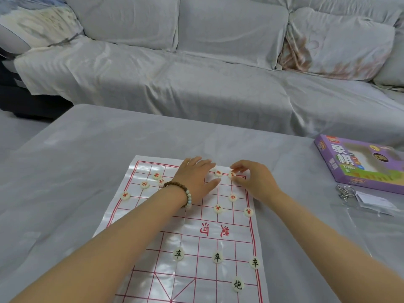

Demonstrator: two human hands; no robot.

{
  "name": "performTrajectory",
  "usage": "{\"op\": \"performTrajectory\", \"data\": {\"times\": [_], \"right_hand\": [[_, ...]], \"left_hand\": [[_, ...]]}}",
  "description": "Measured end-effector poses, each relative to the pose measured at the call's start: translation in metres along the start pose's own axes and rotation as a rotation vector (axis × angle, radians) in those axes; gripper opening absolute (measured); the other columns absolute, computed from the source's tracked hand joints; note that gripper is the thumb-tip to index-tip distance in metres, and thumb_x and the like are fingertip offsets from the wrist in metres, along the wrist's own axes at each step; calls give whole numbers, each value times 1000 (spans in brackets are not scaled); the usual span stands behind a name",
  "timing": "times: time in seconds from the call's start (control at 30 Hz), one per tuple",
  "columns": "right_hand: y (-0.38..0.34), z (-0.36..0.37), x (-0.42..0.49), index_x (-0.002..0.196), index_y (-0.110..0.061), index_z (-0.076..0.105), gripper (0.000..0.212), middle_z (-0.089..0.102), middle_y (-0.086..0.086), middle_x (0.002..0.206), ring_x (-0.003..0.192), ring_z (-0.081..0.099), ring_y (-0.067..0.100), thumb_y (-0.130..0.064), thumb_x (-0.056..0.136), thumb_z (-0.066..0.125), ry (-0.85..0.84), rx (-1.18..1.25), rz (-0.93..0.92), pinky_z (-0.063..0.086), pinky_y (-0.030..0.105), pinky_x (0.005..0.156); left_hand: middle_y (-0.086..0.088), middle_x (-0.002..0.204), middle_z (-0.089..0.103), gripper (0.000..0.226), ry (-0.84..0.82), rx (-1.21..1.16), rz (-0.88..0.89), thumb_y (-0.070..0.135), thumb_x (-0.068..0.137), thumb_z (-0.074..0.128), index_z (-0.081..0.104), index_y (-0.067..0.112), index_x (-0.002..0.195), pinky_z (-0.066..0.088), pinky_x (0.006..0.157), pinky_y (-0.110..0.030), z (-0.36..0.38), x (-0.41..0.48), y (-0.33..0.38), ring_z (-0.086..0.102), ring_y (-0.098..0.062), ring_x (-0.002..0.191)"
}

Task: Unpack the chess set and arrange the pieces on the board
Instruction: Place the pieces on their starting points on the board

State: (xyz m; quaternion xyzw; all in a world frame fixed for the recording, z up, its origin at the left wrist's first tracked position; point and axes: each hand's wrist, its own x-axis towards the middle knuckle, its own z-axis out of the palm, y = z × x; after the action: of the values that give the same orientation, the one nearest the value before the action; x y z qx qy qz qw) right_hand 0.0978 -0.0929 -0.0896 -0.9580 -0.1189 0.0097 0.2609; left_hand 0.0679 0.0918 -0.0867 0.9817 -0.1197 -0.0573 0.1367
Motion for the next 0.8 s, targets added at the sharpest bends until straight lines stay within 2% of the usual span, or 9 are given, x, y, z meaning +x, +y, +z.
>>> {"op": "performTrajectory", "data": {"times": [0.13,0.27,0.33,0.5,0.63,0.8], "right_hand": [[3,4,0,110,-25,63,28,63,-12,104,95,56,6,-28,83,67,-4,32,3,40,19,85],[7,9,1,103,-25,66,26,62,-9,105,94,53,8,-39,81,68,58,-37,34,45,32,92],[8,10,2,101,-25,68,23,62,-7,106,93,53,8,-39,82,67,70,-47,35,46,34,91],[7,10,5,104,-26,68,22,62,-5,111,93,50,7,-37,85,65,35,-28,57,46,32,91],[-8,12,-6,107,-30,64,24,58,-10,116,108,47,9,-38,85,64,103,-32,1,31,24,94],[-41,22,-23,108,-29,66,27,59,-12,114,105,49,7,-40,83,66,-70,-16,-140,36,27,97]], "left_hand": [[4,154,21,57,-11,23,-3,52,95,29,24,24,145,6,116,-36,3,5,1,13,-17,142],[4,154,21,57,-32,39,-10,51,96,26,23,23,145,8,117,-36,5,5,-1,14,-17,142],[4,153,21,57,-36,43,-15,50,96,26,23,22,145,8,117,-36,6,4,-2,15,-17,142],[5,153,22,54,-18,-1,-29,47,97,25,23,22,145,8,117,-35,2,-5,-11,14,-15,142],[5,151,26,51,54,-22,-36,44,98,26,23,24,144,8,115,-33,-7,-23,-30,14,-15,141],[5,153,23,51,43,-33,-89,43,98,26,24,23,145,5,117,-33,-8,-44,-52,13,-14,142]]}}
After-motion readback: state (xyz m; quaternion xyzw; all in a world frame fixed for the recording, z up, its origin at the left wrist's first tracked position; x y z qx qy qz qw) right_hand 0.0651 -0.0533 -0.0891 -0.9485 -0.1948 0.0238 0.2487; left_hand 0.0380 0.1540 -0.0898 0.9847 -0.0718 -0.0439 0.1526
